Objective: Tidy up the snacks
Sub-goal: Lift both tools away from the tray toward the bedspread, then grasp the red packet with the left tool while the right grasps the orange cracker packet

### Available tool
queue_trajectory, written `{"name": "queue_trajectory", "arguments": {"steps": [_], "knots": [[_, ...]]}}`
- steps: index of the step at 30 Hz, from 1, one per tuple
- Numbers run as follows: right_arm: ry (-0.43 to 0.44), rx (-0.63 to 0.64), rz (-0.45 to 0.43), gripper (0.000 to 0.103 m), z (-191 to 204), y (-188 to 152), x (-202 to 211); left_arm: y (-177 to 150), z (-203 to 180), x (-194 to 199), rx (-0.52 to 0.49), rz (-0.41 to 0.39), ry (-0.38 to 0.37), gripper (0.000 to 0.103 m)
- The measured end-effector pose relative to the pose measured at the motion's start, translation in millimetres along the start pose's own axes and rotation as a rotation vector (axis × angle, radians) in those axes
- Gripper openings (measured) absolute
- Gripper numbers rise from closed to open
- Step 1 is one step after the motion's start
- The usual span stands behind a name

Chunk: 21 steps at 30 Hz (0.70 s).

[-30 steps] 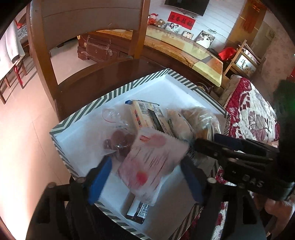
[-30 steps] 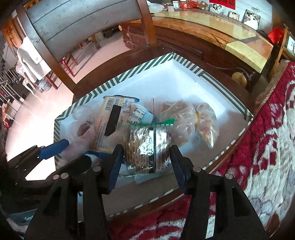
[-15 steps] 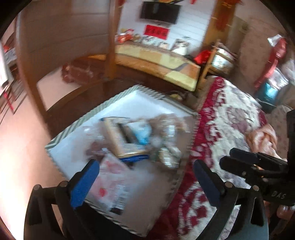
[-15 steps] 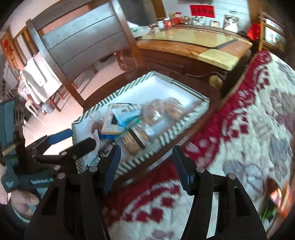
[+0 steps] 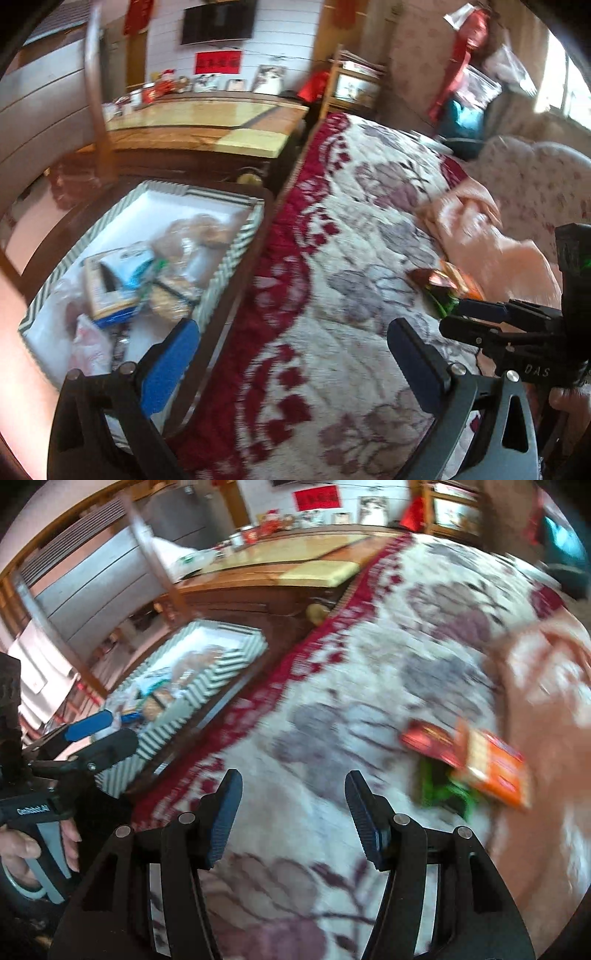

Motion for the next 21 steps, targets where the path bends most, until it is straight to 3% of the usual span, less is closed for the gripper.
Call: {"name": "queue_trajectory", "arguments": {"steps": [13, 21], "knots": [[-0.101, -0.184, -0.006, 0.058, -91.0, -28.2, 16.0, 0.5, -59.6, -31.8, -0.088, 0.085, -0.081, 0.103], [-0.117, -0.226, -0.007, 0.058, -112.5, -23.4, 12.4, 10.9, -76.0, -58.4, -0.078, 0.149, -0.115, 0.103]]}}
Point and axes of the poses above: each gripper's, at about its wrist camera, not at the fingertips, and x roughly against the way its jaws point, z to its left, y to its top, the point moved 2 cm from there along -x, roughly the way its jaws point, and after that the axes turned 5 degrees about -x, right-handed, at the moved point
